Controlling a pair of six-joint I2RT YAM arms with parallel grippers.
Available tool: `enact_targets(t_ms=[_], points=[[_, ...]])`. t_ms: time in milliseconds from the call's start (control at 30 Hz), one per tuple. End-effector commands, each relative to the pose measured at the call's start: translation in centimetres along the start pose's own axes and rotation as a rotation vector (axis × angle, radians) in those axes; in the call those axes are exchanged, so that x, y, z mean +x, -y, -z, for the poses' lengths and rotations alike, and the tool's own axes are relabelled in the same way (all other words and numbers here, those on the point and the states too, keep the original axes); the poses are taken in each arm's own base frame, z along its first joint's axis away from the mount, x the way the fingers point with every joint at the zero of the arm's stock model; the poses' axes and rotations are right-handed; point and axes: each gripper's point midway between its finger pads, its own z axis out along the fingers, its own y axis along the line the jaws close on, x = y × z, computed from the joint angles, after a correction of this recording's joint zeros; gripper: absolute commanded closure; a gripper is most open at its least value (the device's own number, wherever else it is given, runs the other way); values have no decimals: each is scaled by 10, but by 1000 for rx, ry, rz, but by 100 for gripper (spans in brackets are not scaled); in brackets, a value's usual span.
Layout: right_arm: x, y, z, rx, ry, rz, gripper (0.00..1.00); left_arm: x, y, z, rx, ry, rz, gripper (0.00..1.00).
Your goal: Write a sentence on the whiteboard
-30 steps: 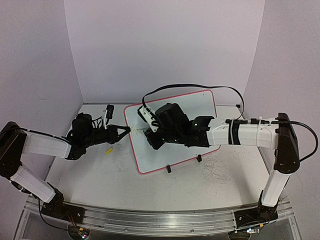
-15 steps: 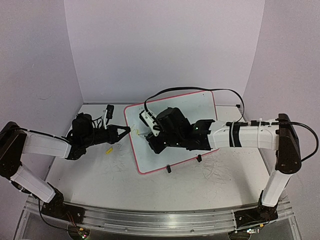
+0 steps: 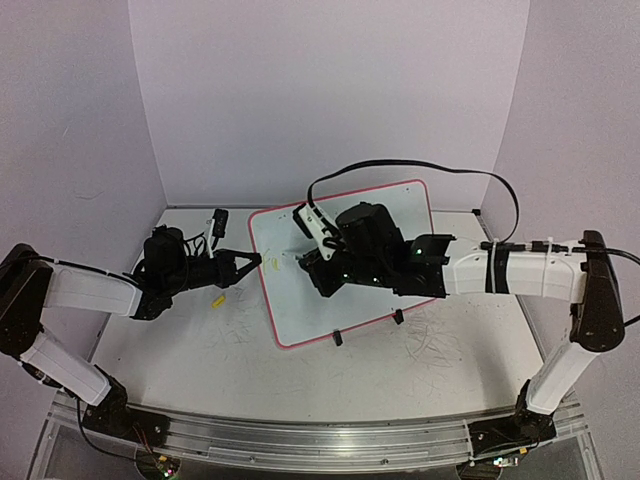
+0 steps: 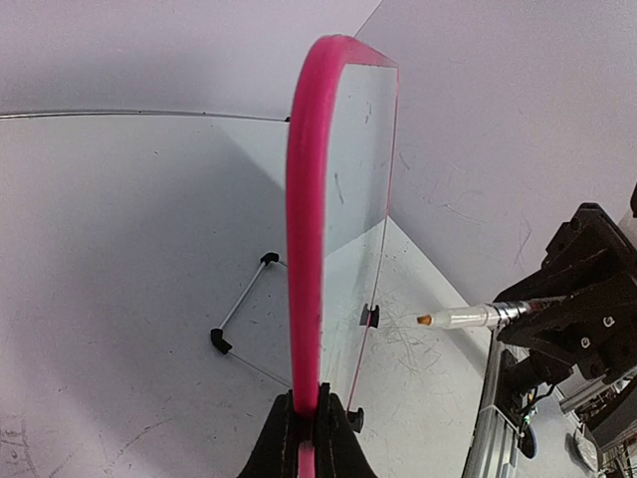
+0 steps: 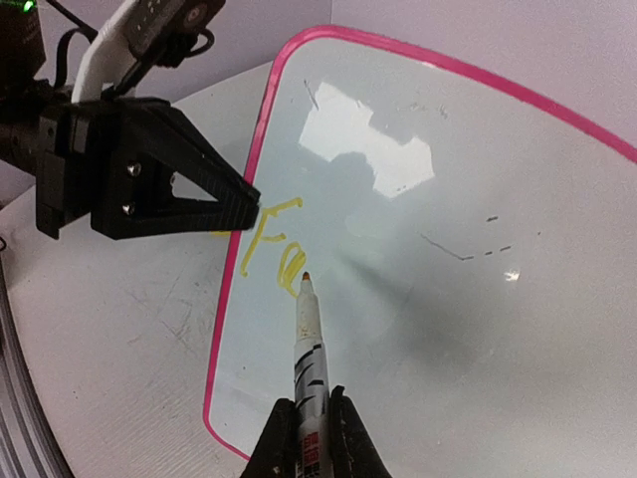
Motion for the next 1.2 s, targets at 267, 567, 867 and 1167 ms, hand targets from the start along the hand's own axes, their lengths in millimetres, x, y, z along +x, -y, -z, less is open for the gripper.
enact_targets(t_ms=[267,567,867,1167], points=[[-21,3,-10,23,31,-1,100,-21,19,3,54,49,-60,100],[-15,6,-8,38,21,26,100,-21,19,2,54,48,-60,100],[-20,2,-9,16,28,34,100,-20,19,2,56,45,-59,100],[-20,10,-8,56,30,17,100,-19,19,3,57,45,-59,100]])
